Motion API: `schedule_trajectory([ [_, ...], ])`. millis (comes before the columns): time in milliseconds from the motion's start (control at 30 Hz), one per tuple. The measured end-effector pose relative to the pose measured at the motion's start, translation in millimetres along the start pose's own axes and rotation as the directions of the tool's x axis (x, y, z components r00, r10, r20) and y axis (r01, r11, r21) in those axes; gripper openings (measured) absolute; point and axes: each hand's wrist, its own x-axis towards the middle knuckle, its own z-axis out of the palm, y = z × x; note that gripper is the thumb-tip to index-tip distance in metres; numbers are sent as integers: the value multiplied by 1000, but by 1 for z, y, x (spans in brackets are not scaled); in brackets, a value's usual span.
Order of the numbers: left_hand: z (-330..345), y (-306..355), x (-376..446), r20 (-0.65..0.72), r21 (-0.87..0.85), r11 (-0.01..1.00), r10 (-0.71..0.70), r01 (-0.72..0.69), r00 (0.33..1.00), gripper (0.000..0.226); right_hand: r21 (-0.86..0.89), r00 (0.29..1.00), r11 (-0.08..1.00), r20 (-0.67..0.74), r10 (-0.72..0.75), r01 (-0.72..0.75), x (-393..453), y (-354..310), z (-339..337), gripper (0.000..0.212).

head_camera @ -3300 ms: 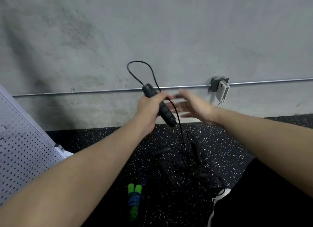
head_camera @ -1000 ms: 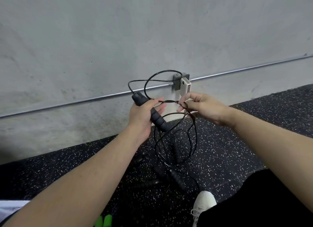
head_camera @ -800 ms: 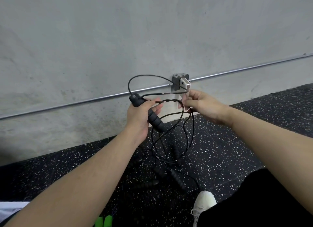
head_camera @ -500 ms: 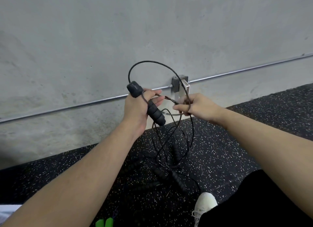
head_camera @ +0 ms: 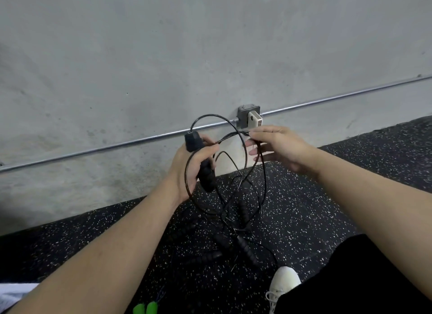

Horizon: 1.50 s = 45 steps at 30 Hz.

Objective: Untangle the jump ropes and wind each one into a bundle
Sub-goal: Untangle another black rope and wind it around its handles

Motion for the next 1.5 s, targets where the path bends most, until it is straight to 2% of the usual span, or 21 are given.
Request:
schedule_trajectory([
  [133,-5,0,-3,107,272,960,33,-61,994,12,-33,998,998,-14,60,-60,1,1,-3,22],
  [233,-5,10,-4,208,482,869,15,-115,978,10,-31,998,998,-19,54,-55,1,0,-2,11],
  [267,-5,12,-3,239,583,800,-3,-141,971,10,-20,999,999,-18,47,-47,1,-2,-2,8],
  [300,-6,13,-1,262,706,686,-22,-176,965,11,-12,999,999,-10,42,-42,1,-3,-1,7],
  [367,-5,13,2,290,900,350,-36,-260,956,21,-29,999,999,17,47,-46,-2,-5,3,7],
  [400,-3,12,3,286,940,207,-40,-272,957,26,-48,998,998,29,51,-50,-4,-6,5,6],
  [433,-1,10,4,256,962,104,-37,-251,966,29,-61,998,997,40,54,-51,-7,-8,8,6],
  [500,3,3,6,147,989,12,-52,-146,988,35,-46,997,998,59,46,-44,-9,-11,14,6],
  [567,5,-5,7,44,993,115,-149,-27,988,45,-8,998,1000,66,24,-23,-9,-13,18,6],
  [633,8,-11,6,15,952,300,-245,61,969,53,-47,996,999,94,9,-4,-8,-12,21,12],
  [700,13,-15,3,-18,856,490,-289,164,957,46,-165,986,986,165,3,24,-9,-8,25,17],
  [767,18,-13,-2,-16,595,726,-417,344,909,30,-274,975,959,220,-9,71,-10,-4,30,16],
  [833,17,-10,-2,156,224,873,-470,433,868,36,-321,975,941,217,-38,108,-10,-3,32,14],
  [900,14,-3,-1,288,-47,906,-391,420,874,41,-314,976,942,209,-55,121,-9,-3,32,10],
  [967,16,-2,0,269,-162,904,-345,395,899,25,-274,974,957,223,-36,98,-10,-2,32,6],
  [1067,26,-10,1,128,-126,925,-342,358,931,36,-308,975,951,207,76,-9,-14,-3,36,26],
  [1133,33,-18,1,73,-123,948,-288,295,955,30,-295,974,948,150,167,-117,-13,-2,40,41],
  [1267,37,-23,-5,10,-67,958,-279,279,960,36,-265,962,939,102,255,-221,-8,3,42,48],
  [1367,41,-21,-8,-68,70,958,-274,278,959,35,-319,991,940,22,135,-121,-5,3,42,34],
  [1433,36,-24,-5,-136,127,950,-267,284,954,36,-263,994,964,-110,-1,-28,-2,-3,38,29],
  [1500,26,-24,-3,-184,65,927,-354,370,917,32,-272,942,960,-299,-149,66,3,-13,27,30],
])
